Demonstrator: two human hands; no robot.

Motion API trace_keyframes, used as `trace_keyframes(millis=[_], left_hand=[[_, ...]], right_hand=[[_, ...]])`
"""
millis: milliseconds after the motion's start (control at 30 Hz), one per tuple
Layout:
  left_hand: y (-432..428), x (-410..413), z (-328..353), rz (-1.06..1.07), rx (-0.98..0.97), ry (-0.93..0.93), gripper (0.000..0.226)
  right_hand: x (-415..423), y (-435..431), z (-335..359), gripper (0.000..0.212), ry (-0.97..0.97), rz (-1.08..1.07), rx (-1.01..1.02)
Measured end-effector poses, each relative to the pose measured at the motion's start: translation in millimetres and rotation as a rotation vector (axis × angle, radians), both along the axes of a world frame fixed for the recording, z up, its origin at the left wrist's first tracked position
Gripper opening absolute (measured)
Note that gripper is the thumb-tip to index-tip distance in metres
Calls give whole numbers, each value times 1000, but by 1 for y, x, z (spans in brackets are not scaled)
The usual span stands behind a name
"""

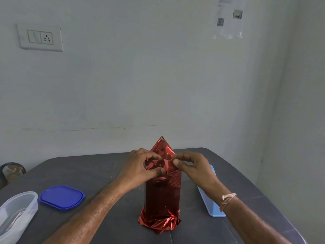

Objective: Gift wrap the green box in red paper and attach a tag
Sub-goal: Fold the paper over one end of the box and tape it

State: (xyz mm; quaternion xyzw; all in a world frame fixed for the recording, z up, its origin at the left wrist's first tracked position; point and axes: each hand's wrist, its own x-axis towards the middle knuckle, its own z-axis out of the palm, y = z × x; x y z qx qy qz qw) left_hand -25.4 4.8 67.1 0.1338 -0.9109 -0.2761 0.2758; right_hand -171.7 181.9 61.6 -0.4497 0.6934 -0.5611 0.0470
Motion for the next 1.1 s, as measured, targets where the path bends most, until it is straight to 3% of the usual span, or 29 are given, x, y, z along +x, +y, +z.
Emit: trace_keyframes(millis=[367, 467, 700, 867, 1100], left_hand=[[4, 0, -1, 6, -14, -8, 50], [3, -2, -1, 8, -40, -11, 50], [-1, -3, 1, -2, -24, -40, 51], [-3, -4, 1, -9, 0, -40, 47], [-5, -5, -8, 2, 28, 42, 39]], right_hand=[[-6, 0, -3, 26, 91, 54, 99], [-8, -3, -3, 30, 200, 38, 145], [-8, -11, 1, 13, 188, 16, 93], [-8, -12, 2, 33, 182, 35, 135], [-12, -12, -7, 42, 260, 20, 148]])
